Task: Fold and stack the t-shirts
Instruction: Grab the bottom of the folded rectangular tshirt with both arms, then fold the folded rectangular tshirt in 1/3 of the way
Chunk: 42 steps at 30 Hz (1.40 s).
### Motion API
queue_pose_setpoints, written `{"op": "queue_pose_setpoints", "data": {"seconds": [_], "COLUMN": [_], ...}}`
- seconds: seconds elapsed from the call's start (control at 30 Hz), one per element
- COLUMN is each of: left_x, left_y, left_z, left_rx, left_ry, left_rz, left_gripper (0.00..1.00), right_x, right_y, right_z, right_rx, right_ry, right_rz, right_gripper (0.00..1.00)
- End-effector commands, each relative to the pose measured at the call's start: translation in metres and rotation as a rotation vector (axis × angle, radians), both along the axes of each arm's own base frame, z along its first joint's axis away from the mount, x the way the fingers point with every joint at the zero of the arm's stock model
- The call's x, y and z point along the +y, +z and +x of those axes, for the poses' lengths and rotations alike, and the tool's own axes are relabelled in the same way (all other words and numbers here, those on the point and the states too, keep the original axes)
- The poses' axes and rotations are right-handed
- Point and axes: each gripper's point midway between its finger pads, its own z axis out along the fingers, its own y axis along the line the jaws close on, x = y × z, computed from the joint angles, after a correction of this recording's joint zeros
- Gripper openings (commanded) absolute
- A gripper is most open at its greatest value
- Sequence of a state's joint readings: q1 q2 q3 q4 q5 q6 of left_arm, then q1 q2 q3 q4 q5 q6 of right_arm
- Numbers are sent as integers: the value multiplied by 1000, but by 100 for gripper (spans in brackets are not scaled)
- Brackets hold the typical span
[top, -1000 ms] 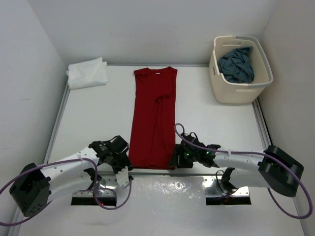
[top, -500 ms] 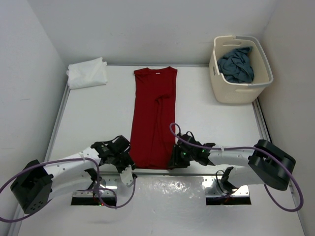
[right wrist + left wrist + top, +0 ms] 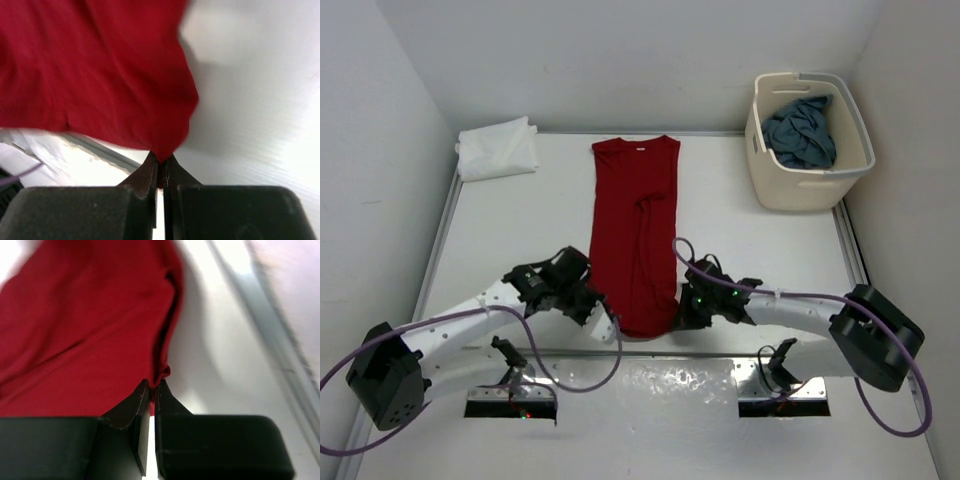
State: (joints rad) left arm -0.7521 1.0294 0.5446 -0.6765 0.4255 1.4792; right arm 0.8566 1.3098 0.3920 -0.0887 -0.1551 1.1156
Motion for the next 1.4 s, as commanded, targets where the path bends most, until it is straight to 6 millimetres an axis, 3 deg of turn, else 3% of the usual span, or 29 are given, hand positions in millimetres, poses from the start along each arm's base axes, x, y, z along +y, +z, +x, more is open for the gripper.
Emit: {"op": "queue_pose_setpoints", "data": {"seconds": [0.0,0.03,0.1,0.13,0.17,0.2,0.23,0.3,0.33,0.4,0.43,0.5,0.6,0.8,1.03,1.37], "left_x": [-16,-14,-9,-6,-4,-3,-2,-1,0,1,1,2,2,15,17,21], "left_y": [35,50,51,62,65,62,75,75,92,90,99,93,92,84,77,52], "left_z": [17,33,46,63,70,79,95,111,130,153,170,192,224,276,309,348], "left_rx": [109,116,158,149,153,180,170,219,207,238,204,205,170,104,52,5], "left_ry": [178,235,302,362,389,430,470,524,562,627,653,704,772,904,988,1064], "left_rz": [-112,-149,-140,-161,-166,-160,-186,-179,-213,-213,-224,-227,-241,-266,-298,-275], "left_gripper": [0,0,0,0,0,0,0,0,0,0,0,0,0,0,0,0], "right_x": [1,7,1,8,4,12,13,8,7,9,8,7,0,-14,-22,-13], "right_y": [35,51,63,84,82,103,99,108,116,136,138,138,122,119,97,72], "right_z": [42,59,83,104,115,135,145,167,190,221,231,256,274,315,337,369], "right_rx": [-109,-154,-178,-237,-219,-264,-262,-266,-286,-337,-345,-349,-308,-328,-293,-263], "right_ry": [-23,-12,-36,-20,-27,-26,-11,-32,-55,-73,-78,-84,-107,-195,-205,-203], "right_rz": [-5,10,-5,11,-13,8,-13,-22,-23,-15,-22,-57,-95,-91,-117,-72], "right_gripper": [0,0,0,0,0,0,0,0,0,0,0,0,0,0,0,0]}}
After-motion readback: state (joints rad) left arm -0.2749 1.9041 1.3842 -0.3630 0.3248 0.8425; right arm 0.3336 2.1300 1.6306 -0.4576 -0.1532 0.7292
